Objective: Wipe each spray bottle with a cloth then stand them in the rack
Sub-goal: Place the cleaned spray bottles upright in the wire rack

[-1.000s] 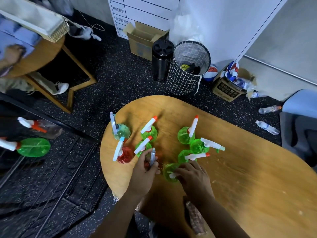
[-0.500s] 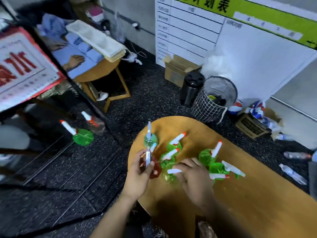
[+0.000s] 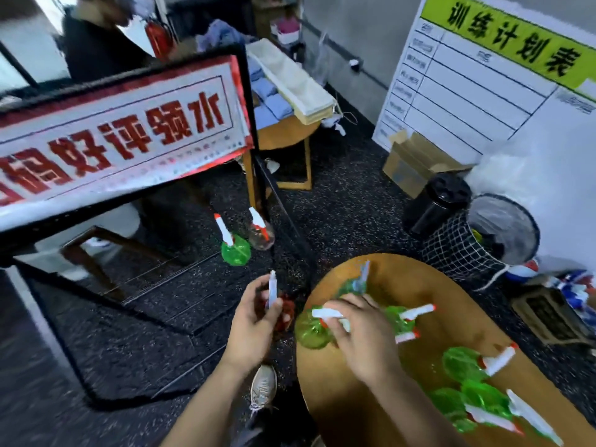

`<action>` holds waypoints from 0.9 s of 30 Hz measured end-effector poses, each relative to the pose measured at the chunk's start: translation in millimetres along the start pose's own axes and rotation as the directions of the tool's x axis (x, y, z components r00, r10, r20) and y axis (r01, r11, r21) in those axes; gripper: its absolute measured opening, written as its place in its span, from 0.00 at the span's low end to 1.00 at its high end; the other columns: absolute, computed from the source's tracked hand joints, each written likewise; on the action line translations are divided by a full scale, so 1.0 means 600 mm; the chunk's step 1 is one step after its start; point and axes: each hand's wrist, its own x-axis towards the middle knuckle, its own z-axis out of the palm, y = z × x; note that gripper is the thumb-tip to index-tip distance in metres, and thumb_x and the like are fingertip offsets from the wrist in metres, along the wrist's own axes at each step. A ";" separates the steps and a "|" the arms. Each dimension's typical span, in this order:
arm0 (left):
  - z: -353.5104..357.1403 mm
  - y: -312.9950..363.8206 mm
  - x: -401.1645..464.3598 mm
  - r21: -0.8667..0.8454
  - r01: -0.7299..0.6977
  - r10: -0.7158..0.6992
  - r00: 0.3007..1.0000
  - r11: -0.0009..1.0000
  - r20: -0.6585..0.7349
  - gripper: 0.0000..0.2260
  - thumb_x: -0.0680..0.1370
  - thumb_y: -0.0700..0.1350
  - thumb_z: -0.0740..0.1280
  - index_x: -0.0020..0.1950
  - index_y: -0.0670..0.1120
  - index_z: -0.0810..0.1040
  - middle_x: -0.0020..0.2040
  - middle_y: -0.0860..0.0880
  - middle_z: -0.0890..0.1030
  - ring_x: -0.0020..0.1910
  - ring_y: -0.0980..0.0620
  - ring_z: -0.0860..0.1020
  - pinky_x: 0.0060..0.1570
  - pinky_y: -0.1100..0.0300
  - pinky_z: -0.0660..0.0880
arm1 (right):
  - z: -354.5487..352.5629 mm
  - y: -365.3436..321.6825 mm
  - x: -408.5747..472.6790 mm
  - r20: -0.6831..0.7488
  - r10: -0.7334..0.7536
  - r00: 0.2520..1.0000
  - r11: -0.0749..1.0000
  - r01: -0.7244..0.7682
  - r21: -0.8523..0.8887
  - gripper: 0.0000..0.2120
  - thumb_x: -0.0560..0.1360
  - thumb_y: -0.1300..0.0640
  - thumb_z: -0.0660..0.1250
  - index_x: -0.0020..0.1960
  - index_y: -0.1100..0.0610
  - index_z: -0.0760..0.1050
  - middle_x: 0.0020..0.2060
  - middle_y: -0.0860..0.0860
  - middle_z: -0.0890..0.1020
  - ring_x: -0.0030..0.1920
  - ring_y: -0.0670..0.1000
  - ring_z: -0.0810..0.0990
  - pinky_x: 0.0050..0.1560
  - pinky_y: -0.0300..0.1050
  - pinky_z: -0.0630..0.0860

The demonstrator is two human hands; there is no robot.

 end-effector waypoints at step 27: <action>-0.125 -0.110 0.269 -0.171 0.289 -0.294 0.956 0.942 -0.005 0.18 0.85 0.31 0.64 0.64 0.53 0.72 0.51 0.45 0.77 0.40 0.49 0.86 0.41 0.60 0.81 | 0.233 -0.080 0.283 -0.080 0.192 0.978 0.978 -0.197 -0.071 0.07 0.79 0.55 0.73 0.56 0.53 0.82 0.49 0.50 0.81 0.47 0.57 0.81 0.40 0.51 0.78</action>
